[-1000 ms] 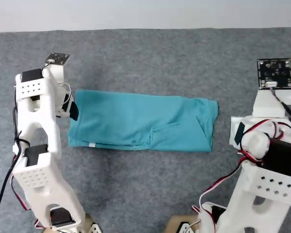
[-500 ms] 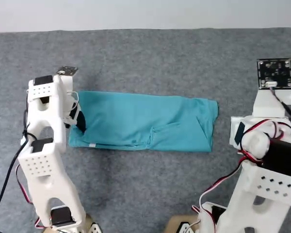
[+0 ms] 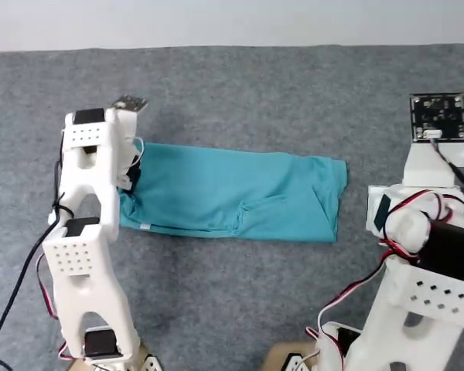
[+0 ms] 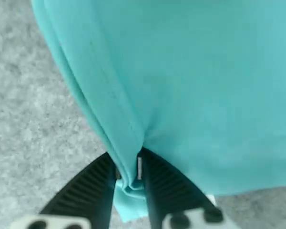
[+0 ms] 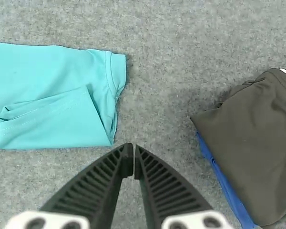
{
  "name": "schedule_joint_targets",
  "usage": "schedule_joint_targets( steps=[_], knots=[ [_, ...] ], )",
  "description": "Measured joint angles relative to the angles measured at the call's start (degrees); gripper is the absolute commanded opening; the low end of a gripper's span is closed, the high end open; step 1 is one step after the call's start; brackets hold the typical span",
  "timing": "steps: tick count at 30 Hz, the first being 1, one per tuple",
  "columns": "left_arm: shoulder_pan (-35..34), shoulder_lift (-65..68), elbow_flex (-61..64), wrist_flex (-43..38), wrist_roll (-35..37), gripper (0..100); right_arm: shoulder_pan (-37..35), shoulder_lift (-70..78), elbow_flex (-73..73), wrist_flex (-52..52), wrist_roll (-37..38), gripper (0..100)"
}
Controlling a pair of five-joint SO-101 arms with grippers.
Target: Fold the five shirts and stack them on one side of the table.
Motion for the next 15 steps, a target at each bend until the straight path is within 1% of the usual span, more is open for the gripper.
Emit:
schedule_joint_targets(
  steps=[2, 4, 8, 11, 15],
  knots=[
    [1.32, 0.00, -3.60, 3.16, 0.00, 0, 0.00, 0.00, 0.00, 0.00, 0.00, 0.9],
    [2.99, -0.35, -6.15, 4.48, -0.18, 0, 0.00, 0.00, 0.00, 0.00, 0.00, 0.9],
    [6.95, -3.08, -7.03, 4.92, -0.18, 0, 0.00, 0.00, 0.00, 0.00, 0.00, 0.9],
    [11.34, -4.92, -7.03, 4.92, 0.09, 0, 0.00, -2.29, 0.00, 0.00, 0.00, 0.9],
    [17.49, -5.98, -7.03, 4.92, 3.16, 0, 0.18, -6.24, 0.00, 0.00, 0.62, 0.9]
  ],
)
